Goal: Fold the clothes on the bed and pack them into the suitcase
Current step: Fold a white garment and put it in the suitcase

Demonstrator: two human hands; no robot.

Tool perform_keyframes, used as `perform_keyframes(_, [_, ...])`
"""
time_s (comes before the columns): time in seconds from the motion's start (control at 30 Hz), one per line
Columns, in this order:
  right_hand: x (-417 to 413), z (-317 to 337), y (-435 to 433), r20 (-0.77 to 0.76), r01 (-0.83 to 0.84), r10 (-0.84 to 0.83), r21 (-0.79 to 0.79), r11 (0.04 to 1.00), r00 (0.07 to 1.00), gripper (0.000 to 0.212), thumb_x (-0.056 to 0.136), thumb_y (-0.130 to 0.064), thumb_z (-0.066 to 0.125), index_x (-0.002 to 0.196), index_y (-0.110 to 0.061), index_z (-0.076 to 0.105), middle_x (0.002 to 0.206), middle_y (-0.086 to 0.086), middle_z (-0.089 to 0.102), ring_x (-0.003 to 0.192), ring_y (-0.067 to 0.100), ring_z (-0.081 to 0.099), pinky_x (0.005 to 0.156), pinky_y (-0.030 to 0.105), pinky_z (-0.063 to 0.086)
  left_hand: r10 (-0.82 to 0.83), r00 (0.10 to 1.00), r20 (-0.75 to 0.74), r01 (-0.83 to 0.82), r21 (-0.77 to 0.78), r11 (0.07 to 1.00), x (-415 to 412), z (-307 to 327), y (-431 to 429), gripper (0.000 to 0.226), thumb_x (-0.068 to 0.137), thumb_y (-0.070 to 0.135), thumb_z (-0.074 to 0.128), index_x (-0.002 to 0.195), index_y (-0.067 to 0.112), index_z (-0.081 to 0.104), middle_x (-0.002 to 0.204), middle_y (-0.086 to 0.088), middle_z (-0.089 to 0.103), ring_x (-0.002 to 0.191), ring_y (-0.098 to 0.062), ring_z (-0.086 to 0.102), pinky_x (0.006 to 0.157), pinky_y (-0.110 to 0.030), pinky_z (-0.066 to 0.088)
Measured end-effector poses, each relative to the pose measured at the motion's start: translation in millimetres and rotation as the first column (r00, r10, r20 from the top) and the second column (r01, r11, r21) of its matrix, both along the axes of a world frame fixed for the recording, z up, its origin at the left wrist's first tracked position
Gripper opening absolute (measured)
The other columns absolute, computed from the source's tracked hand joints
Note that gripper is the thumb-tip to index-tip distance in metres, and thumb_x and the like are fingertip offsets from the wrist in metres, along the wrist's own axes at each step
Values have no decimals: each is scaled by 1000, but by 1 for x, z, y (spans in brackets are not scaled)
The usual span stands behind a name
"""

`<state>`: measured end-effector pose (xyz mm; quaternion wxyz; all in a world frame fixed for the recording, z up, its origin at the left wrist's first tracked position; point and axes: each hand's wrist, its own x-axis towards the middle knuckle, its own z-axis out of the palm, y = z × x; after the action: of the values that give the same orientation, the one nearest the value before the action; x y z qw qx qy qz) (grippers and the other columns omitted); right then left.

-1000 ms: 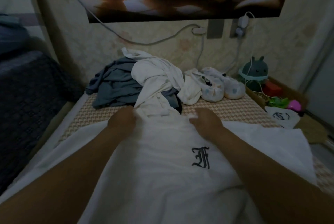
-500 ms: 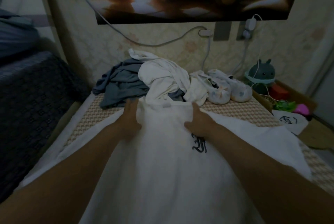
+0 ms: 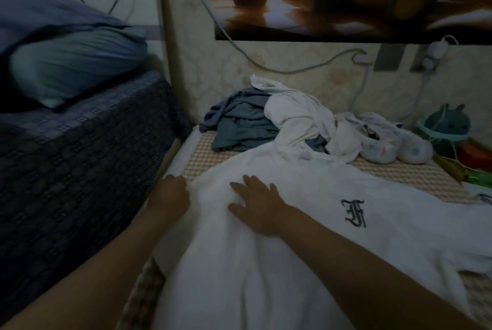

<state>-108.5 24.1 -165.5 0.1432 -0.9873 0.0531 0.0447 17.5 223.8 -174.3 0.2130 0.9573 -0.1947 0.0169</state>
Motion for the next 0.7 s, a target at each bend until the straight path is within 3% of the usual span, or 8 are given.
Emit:
perform_keyframes(0.07, [2, -8, 11, -52, 37, -39, -31, 999, 998, 70, 93, -67, 26, 152, -43, -3, 162, -2, -10, 149, 19, -9, 116, 57, -5, 103, 994, 21, -94, -272, 958, 5, 14, 3, 33, 101, 27, 38, 114, 3, 58, 112, -21, 59, 101, -37, 58, 73, -34, 39])
perform_keyframes(0.23, [4, -18, 14, -86, 61, -70, -100, 993, 994, 76, 89, -75, 24, 150, -45, -9, 161, -5, -17, 148, 20, -12, 114, 62, -5, 138, 861, 489, -290, 250, 924, 18, 55, 10, 25, 97, 21, 47, 121, 15, 46, 114, -13, 55, 103, -35, 55, 72, -39, 42])
perform_keyframes(0.37, [9, -25, 14, -122, 68, -87, -149, 986, 989, 77, 86, -78, 17, 150, -45, -9, 160, -4, -20, 148, 19, -15, 113, 62, -9, -128, 763, 633, -60, 266, 962, 17, 28, 5, 31, 70, 7, 67, 99, 14, 59, 96, -12, 55, 86, -32, 51, 75, -41, 41])
perform_keyframes(0.43, [10, -26, 13, -128, 67, -87, -147, 987, 988, 76, 86, -78, 17, 150, -45, -10, 160, -4, -21, 147, 19, -16, 112, 62, -11, -456, 736, 501, 355, 289, 889, 9, 12, 2, 24, 75, 34, 63, 93, 18, 62, 95, -6, 56, 84, -28, 54, 75, -42, 46])
perform_keyframes(0.47, [8, -25, 12, -128, 64, -83, -144, 987, 988, 76, 87, -78, 17, 150, -45, -10, 160, -4, -21, 147, 18, -16, 113, 61, -11, -536, 785, 311, 467, 271, 842, 4, 5, 2, 48, 83, 60, 44, 104, 21, 63, 107, -4, 58, 94, -26, 56, 81, -43, 48])
perform_keyframes(0.53, [1, -20, 10, -139, 44, -63, -135, 990, 988, 75, 89, -75, 19, 151, -43, -9, 160, -4, -20, 147, 17, -16, 115, 56, -11, -472, 882, -1, 432, 403, 807, -2, -8, 8, 97, 72, 87, 2, 141, 31, 42, 146, 0, 41, 131, -25, 42, 106, -45, 37])
perform_keyframes(0.6, [-13, -14, 5, -160, 22, -42, -127, 992, 986, 74, 91, -73, 22, 152, -41, -7, 161, -4, -17, 148, 16, -14, 118, 51, -9, -314, 946, -77, 308, 509, 803, 0, -12, 13, 85, 80, 81, 5, 151, 37, 17, 159, 3, 18, 145, -25, 20, 116, -49, 20])
perform_keyframes(0.7, [-42, -2, -6, -180, 16, -38, -124, 992, 983, 73, 92, -71, 25, 153, -40, -2, 162, -2, -10, 149, 16, -8, 120, 47, -4, -239, 957, -163, 289, 544, 788, -8, 6, 11, 65, 93, 62, 18, 152, 36, 10, 159, 1, 18, 143, -29, 22, 115, -49, 20])
